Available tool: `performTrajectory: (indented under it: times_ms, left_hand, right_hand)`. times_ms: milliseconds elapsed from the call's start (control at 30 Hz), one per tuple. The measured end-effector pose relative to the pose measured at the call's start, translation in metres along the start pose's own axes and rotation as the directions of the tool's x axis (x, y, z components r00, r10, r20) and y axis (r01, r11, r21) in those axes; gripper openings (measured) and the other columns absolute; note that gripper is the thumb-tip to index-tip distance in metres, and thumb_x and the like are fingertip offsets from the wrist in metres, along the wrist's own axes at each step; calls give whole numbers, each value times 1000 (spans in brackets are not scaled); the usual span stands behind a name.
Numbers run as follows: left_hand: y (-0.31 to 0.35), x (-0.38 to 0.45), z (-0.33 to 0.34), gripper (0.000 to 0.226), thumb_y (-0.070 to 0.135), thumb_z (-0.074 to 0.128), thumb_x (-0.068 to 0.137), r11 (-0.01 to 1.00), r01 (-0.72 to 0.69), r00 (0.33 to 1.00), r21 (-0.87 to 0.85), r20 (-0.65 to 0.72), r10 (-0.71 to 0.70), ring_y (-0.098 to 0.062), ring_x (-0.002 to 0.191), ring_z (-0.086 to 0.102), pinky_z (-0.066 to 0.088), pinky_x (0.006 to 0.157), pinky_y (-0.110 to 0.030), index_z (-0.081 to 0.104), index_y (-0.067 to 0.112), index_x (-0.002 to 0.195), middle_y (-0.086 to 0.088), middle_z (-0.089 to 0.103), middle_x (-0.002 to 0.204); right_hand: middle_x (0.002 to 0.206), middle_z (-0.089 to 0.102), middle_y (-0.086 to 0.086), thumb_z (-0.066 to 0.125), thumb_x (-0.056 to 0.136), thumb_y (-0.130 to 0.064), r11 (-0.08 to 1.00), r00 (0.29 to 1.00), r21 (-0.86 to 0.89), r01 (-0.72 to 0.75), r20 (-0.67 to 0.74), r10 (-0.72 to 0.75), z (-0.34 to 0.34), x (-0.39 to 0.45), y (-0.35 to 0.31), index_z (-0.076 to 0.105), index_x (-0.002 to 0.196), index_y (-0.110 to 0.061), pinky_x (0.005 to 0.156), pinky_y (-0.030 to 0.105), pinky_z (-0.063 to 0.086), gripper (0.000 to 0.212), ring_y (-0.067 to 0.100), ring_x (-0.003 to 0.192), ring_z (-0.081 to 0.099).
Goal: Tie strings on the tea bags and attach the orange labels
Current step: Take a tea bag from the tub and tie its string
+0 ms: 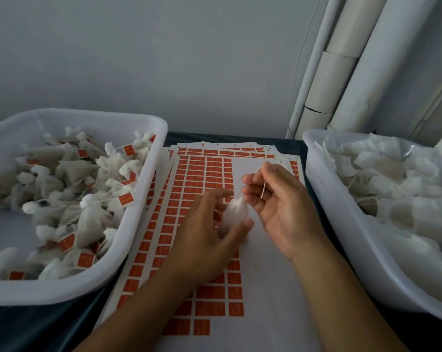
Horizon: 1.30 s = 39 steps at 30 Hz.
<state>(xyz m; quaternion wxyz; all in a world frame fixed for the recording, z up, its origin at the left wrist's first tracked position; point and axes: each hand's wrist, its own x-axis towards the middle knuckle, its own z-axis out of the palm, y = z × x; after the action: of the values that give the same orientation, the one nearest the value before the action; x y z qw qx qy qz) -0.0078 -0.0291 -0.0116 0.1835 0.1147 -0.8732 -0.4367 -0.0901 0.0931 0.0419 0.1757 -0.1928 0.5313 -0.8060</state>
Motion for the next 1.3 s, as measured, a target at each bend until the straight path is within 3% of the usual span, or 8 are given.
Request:
performTrajectory:
  times_ms: [100,200,300,467,833,1000,1167,1300]
  left_hand:
    - [7,1,-5,17,60,57,93,969,32,990,-244,-125,-65,2,85,64,52,64,-9,59,46,102,23,63,93]
    - [11,2,-12,42,52,39,104,896,190,982,-401,84,-170,-2,76,68,51,65,-11,74,39,85,13,72,81]
    - [13,1,-14,52,59,33,104,805,365,923,-468,292,-249,-8,85,73,56,81,-27,78,38,88,7,77,91]
    - [9,3,-15,47,60,38,103,728,421,907,-540,270,-325,-19,94,72,56,98,-47,76,35,90,2,77,94]
    - [7,12,-29,41,36,53,103,553,400,916,-731,299,-267,-20,76,63,52,66,-31,63,-1,117,-13,62,88]
    - [3,14,-31,47,48,50,103,409,421,884,-810,266,-383,-23,99,73,57,84,-38,70,8,118,-11,75,107]
    - [2,14,-29,40,54,56,97,525,435,889,-731,256,-380,-20,105,73,54,99,-42,71,22,117,-2,77,106]
    - [2,9,-30,50,74,59,77,765,438,895,-472,307,-324,-16,100,73,55,93,-39,72,37,109,11,77,99]
  right_hand:
    - [91,74,7,55,97,-35,996,999,-74,52,16,-51,-2,1,1,75,77,-25,76,26,57,30,18,86,73]
    - [91,74,8,54,97,-34,984,993,-147,101,83,-89,-2,0,3,75,79,-25,77,29,58,29,21,87,72]
    - [90,75,7,52,100,-31,958,980,-254,133,175,-90,-1,-3,5,74,82,-24,76,31,58,29,24,85,72]
    - [92,75,3,52,102,-26,876,951,-423,233,287,-114,2,-8,7,73,89,-20,76,30,60,26,26,89,73]
    - [88,74,1,55,105,-25,755,900,-644,121,392,190,3,-11,15,73,91,-15,82,36,62,25,23,88,73]
    - [89,76,-1,54,105,-29,739,932,-674,15,276,233,2,-8,17,74,95,-16,77,31,62,26,20,84,74]
    - [88,74,5,53,105,-34,896,932,-335,-290,112,344,0,-5,9,76,84,-21,67,25,57,34,15,74,70]
    - [90,75,4,54,105,-38,913,931,-213,-349,29,363,-2,-3,7,77,79,-22,67,25,56,38,11,72,70]
